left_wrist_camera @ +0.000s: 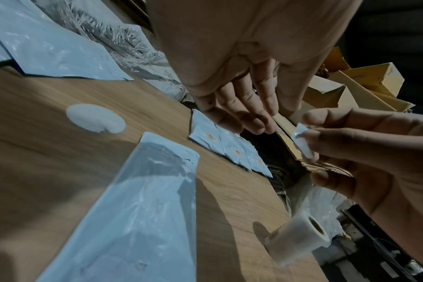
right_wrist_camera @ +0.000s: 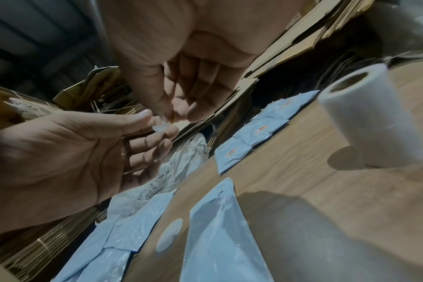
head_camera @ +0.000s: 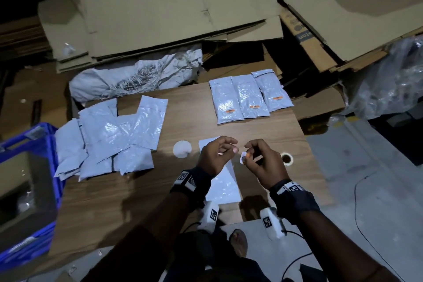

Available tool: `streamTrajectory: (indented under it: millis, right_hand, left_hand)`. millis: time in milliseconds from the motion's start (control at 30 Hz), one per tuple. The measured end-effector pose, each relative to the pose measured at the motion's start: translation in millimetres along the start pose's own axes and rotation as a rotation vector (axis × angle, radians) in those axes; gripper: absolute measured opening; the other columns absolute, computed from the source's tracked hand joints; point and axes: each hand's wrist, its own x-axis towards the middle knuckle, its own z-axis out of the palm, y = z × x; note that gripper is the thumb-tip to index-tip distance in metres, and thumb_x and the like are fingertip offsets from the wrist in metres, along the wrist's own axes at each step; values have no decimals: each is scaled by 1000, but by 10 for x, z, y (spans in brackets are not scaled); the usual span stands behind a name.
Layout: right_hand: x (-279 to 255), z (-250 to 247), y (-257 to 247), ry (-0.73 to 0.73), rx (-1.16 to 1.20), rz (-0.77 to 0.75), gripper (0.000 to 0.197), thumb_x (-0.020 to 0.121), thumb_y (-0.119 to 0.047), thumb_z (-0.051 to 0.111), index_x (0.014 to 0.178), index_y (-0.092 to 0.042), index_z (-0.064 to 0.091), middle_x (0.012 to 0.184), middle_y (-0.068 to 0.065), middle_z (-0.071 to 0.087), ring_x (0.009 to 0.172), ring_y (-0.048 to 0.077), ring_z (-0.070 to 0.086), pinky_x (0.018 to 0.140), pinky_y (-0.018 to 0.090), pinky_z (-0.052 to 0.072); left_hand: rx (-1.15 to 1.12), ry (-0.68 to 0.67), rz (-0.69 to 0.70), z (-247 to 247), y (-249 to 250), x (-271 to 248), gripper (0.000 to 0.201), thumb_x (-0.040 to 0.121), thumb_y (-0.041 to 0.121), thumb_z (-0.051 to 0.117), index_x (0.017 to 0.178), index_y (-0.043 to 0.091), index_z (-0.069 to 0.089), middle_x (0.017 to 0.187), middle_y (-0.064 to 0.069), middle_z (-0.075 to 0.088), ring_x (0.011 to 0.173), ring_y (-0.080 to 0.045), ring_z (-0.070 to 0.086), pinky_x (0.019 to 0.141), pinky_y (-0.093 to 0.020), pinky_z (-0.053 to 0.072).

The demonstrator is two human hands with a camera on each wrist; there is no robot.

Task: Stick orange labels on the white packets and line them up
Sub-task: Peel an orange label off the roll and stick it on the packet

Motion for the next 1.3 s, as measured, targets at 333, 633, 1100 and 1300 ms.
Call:
streamTrajectory:
  millis: [333, 633, 1100, 1300]
  right_hand:
    - [55, 397, -145, -150, -8, -34, 12, 91, -13, 65, 97, -23, 67, 94, -7, 64, 82, 16, 65, 72, 43, 58]
    - [17, 542, -204, -216, 89, 199, 30, 91, -5, 69, 108, -28, 60, 82, 2, 69, 73, 27, 72, 62, 42, 60]
    - [-99, 723, 32, 13, 196, 395, 16, 87, 2, 72, 90, -14, 74, 71, 2, 69, 67, 15, 66, 52, 26, 52]
    - [-181, 762, 140, -32, 160, 448, 16, 86, 0, 72, 90, -15, 76, 73, 3, 71, 65, 10, 65, 55, 27, 53]
  left_hand:
    - [31, -11, -20, -393, -87, -236, 24, 90, 13, 76, 113, 14, 70, 90, 5, 77, 89, -11, 71, 86, -23, 51]
    - [-12, -43, -107, -492, -276, -373, 20, 91, 16, 75, 111, 13, 70, 91, -3, 77, 92, -16, 73, 93, -35, 55]
    - [49, -31, -165, -419, -552, -452, 11, 83, 17, 82, 90, 23, 75, 88, -6, 77, 84, -21, 72, 85, -34, 58]
    - [148, -37, -167, -398, -613, -472, 13, 85, 12, 78, 84, 24, 75, 80, -1, 77, 73, -17, 71, 80, -34, 60]
